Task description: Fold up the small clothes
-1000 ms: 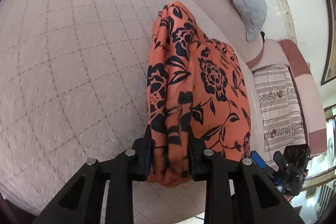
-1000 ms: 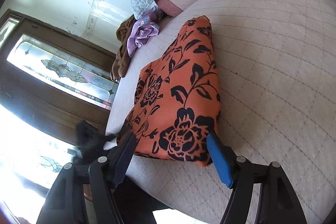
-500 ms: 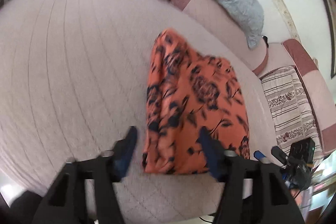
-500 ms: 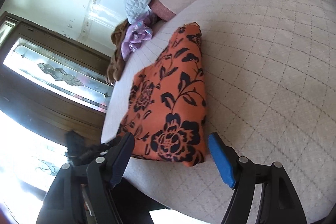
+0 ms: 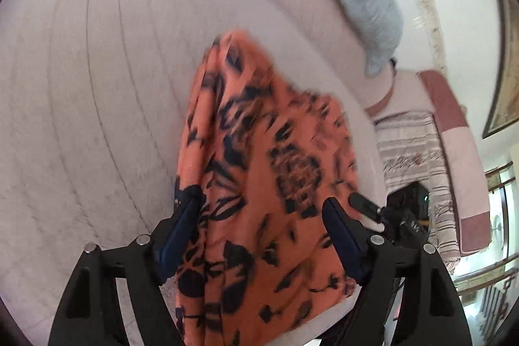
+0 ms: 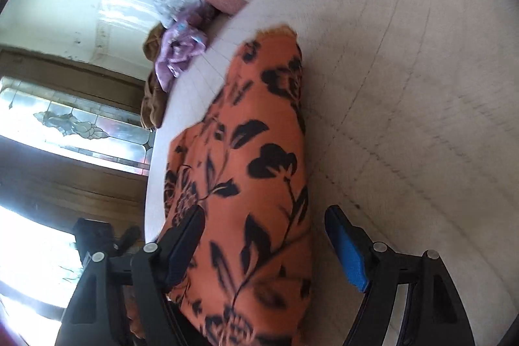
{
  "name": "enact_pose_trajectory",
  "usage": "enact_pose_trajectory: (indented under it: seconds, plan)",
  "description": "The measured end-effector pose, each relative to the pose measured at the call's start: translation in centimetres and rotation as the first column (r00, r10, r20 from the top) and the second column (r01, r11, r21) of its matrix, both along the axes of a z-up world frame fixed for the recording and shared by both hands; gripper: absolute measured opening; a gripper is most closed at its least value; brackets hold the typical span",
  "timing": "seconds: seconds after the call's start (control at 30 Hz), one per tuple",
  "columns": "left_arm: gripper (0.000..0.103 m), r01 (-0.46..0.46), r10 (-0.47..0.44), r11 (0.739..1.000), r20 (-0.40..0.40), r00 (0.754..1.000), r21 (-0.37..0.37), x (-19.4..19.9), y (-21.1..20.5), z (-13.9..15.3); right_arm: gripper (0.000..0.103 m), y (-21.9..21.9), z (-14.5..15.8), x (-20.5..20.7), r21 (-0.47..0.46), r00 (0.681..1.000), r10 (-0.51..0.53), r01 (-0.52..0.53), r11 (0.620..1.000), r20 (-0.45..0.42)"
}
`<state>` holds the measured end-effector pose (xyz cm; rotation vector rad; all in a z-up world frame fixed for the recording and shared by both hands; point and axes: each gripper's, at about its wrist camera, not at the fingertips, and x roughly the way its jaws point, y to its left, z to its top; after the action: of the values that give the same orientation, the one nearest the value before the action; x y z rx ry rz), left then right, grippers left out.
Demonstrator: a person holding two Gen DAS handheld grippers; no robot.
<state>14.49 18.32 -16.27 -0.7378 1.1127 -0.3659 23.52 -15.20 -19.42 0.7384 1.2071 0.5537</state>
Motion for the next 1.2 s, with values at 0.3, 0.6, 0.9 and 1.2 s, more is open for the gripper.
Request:
enact_pose_trajectory:
  seconds: [0.3, 0.6, 0.9, 1.2]
  plan:
    - [0.016, 0.024, -0.036, 0.996, 0.138, 0.990, 0.089, -0.4, -2.4, 2.8, 0.037, 3.5, 3.7, -0.1, -0.180, 0.978, 0.166, -0.142, 0.973, 0.125]
    - [0.037, 0.154, -0.172, 0.981, 0.164, 0.971, 0.119, 5.5, -12.6, 4.5, 0.037, -5.0, 9.8, 2.1, -0.239, 0.958, 0.078, -0.010, 0.971, 0.277]
    - [0.078, 0.092, -0.091, 0.991, 0.023, 0.996, -0.093, 3.5, -11.1, -0.3, 0.068, -15.4, 0.0, 1.4, -0.018, 0.987, -0.148, 0.149, 0.989, 0.055]
    - [0.032, 0.179, -0.184, 0.977, -0.033, 0.982, -0.112, 4.9, -14.6, -2.9, 0.047, -11.9, -0.1, 2.6, -0.070, 0.999, 0.005, -0.002, 0.998, 0.045]
